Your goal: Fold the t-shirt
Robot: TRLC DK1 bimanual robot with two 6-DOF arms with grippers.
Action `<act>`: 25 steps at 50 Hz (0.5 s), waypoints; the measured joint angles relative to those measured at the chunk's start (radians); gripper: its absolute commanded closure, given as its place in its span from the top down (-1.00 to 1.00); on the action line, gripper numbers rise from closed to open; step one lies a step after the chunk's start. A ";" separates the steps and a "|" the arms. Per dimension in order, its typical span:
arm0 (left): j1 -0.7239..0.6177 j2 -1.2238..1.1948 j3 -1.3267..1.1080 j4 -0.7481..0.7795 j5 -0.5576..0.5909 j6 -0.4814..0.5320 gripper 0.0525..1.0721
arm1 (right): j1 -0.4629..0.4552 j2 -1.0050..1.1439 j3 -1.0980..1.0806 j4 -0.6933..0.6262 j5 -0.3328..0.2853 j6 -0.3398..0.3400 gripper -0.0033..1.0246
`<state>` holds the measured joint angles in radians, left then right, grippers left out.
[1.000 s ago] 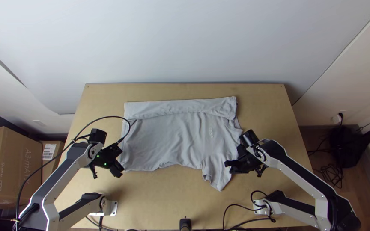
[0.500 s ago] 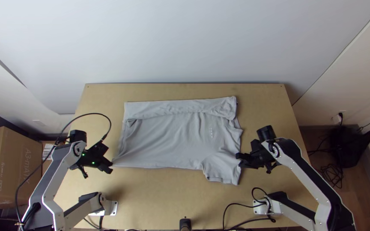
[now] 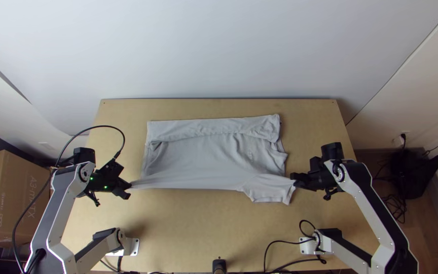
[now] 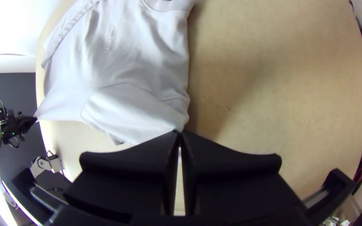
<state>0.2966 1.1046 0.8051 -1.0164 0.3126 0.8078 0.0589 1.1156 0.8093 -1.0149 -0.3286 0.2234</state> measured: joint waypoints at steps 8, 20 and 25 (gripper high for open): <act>-0.016 -0.002 0.048 -0.006 0.029 -0.050 -0.95 | 0.008 -0.014 0.055 -0.007 0.000 -0.009 -0.95; -0.054 0.024 0.148 0.121 0.036 -0.177 -0.95 | 0.046 0.027 0.144 0.035 0.004 -0.008 -0.95; -0.061 0.075 0.207 0.154 0.036 -0.218 -0.95 | 0.060 0.080 0.174 0.062 0.007 -0.008 -0.95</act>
<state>0.2356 1.1793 1.0122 -0.8623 0.3485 0.5896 0.1184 1.1954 0.9836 -0.9531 -0.3218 0.2150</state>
